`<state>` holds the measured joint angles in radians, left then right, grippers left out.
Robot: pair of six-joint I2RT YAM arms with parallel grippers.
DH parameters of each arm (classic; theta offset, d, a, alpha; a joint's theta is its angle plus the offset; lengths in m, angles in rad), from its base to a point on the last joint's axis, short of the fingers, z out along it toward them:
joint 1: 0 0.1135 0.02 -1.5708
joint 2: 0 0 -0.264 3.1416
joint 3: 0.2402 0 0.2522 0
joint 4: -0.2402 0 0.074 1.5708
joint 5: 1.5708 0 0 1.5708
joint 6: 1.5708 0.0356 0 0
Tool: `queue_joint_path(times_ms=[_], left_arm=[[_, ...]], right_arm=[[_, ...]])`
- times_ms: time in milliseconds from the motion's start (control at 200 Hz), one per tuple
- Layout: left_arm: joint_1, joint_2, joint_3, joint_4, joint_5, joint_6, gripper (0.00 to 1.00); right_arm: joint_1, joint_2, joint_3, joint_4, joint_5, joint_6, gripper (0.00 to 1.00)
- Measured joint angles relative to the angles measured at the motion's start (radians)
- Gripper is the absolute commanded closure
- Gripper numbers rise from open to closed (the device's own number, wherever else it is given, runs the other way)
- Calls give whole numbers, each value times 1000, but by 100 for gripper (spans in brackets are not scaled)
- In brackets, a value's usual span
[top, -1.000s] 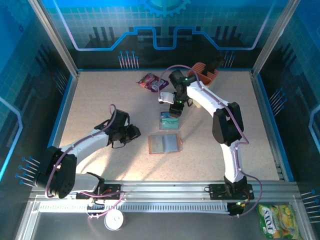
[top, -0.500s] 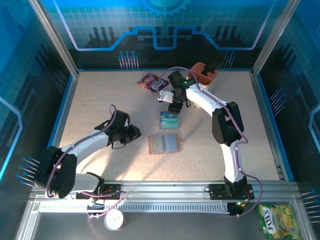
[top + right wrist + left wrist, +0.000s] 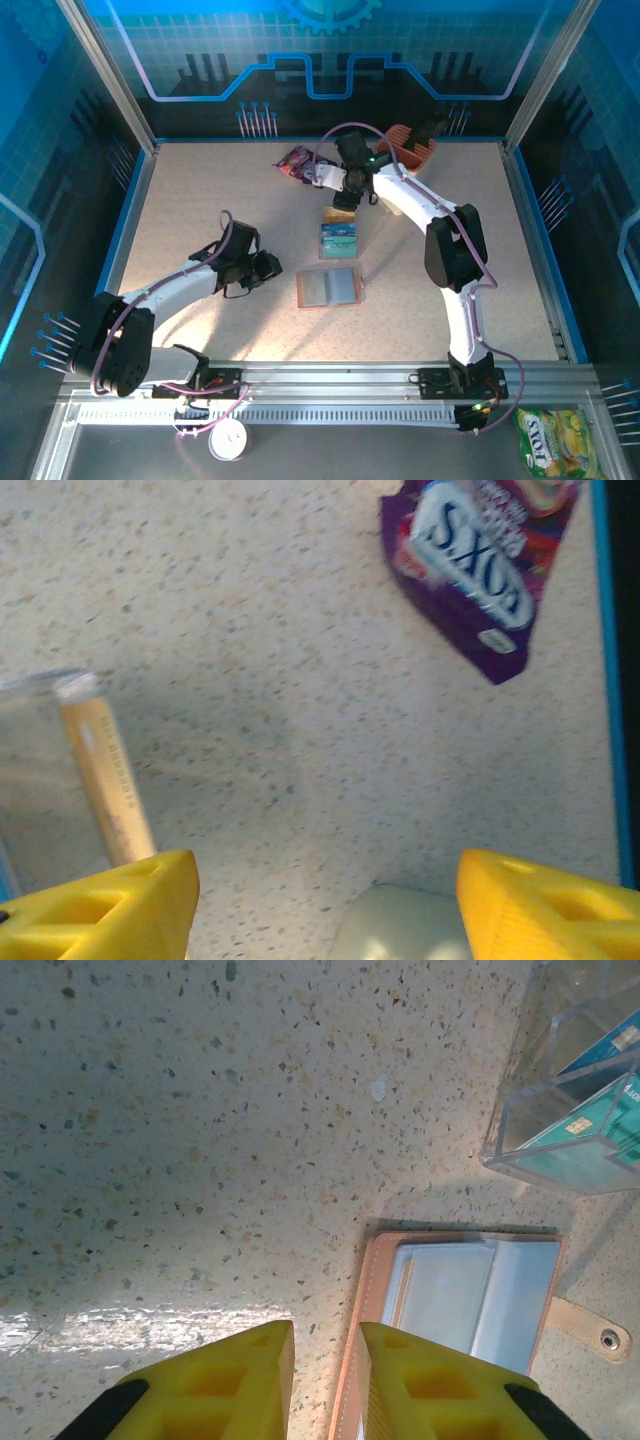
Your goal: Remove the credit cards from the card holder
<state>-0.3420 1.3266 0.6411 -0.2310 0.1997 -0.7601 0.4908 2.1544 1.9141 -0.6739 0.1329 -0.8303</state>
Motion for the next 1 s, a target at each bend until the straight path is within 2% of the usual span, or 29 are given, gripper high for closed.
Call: queue_joint_path(times_ms=[320, 1001], left_arm=[[0, 0, 0, 5, 6, 0, 75], [0, 3, -3, 34, 24, -1, 75]], right_arm=[[0, 25, 76, 19, 25, -3, 30], [19, 70, 43, 10, 9, -8, 30]])
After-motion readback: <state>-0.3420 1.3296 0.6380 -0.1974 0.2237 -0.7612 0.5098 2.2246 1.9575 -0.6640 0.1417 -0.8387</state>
